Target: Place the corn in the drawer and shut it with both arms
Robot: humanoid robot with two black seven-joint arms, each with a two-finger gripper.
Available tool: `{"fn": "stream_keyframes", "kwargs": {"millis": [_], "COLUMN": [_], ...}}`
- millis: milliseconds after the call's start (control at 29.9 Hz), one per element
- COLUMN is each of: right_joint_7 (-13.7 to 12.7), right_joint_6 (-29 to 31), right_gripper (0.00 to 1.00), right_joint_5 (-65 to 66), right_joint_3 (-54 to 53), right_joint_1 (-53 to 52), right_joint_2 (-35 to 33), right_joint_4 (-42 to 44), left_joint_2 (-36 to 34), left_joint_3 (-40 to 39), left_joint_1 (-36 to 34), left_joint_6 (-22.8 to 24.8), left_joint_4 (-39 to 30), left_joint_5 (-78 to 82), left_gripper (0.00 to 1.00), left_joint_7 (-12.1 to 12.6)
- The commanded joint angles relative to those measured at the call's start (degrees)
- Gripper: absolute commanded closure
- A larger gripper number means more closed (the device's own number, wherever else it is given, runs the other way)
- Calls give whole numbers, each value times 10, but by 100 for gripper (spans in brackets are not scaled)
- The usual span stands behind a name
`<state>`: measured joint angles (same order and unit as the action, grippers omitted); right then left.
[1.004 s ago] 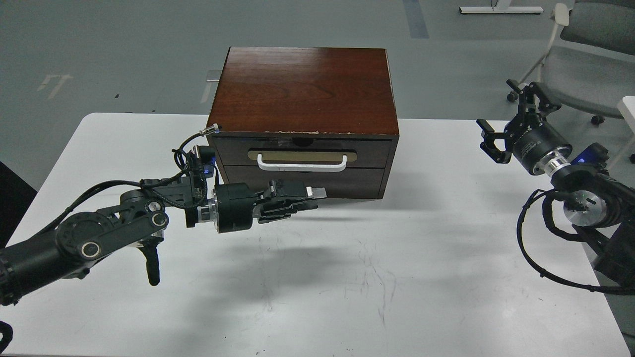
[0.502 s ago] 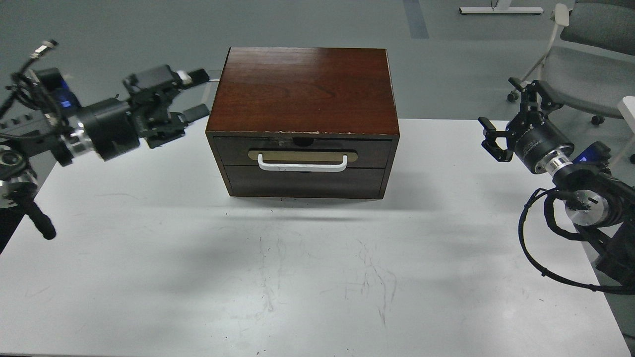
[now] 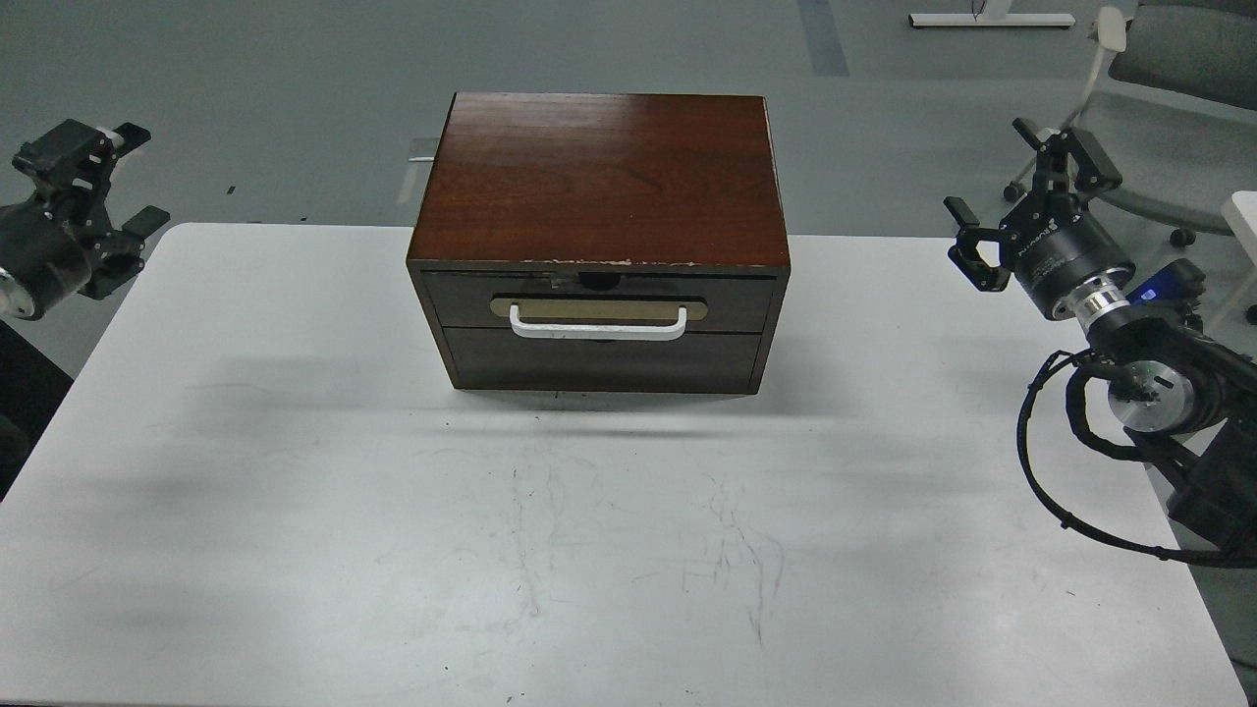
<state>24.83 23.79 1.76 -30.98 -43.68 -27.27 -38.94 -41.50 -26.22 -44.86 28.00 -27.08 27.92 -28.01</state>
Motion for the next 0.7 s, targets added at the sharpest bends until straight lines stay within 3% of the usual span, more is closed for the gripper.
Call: {"fn": "stream_keyframes", "kwargs": {"millis": [0, 268, 401, 502, 669], "right_joint_7": [-3, -43, -77, -83, -85], "right_joint_6": [-1, -15, -101, -160, -161], "right_gripper": [1, 1, 1, 1, 1], "right_joint_5": [1, 0, -2, -2, -9], "right_joint_3": [1, 50, 53, 49, 42], "right_joint_1": [-3, -32, -36, -30, -26], "right_joint_2": [4, 25, 10, -22, -30], "right_joint_4": [-2, -6, -90, -174, -178], "left_joint_2": [41, 83, 67, 49, 28], "left_joint_3": [-2, -1, -7, -7, -1], "left_joint_1": [-1, -20, -13, -4, 11], "left_joint_6": [0, 0, 0, 0, 0], "left_joint_4": [41, 14, -52, -103, -155], "left_joint_5": [-15, -27, -30, -51, -92], "left_gripper": [2, 2, 2, 2, 2], "left_joint_7": [0, 14, 14, 15, 17]}}
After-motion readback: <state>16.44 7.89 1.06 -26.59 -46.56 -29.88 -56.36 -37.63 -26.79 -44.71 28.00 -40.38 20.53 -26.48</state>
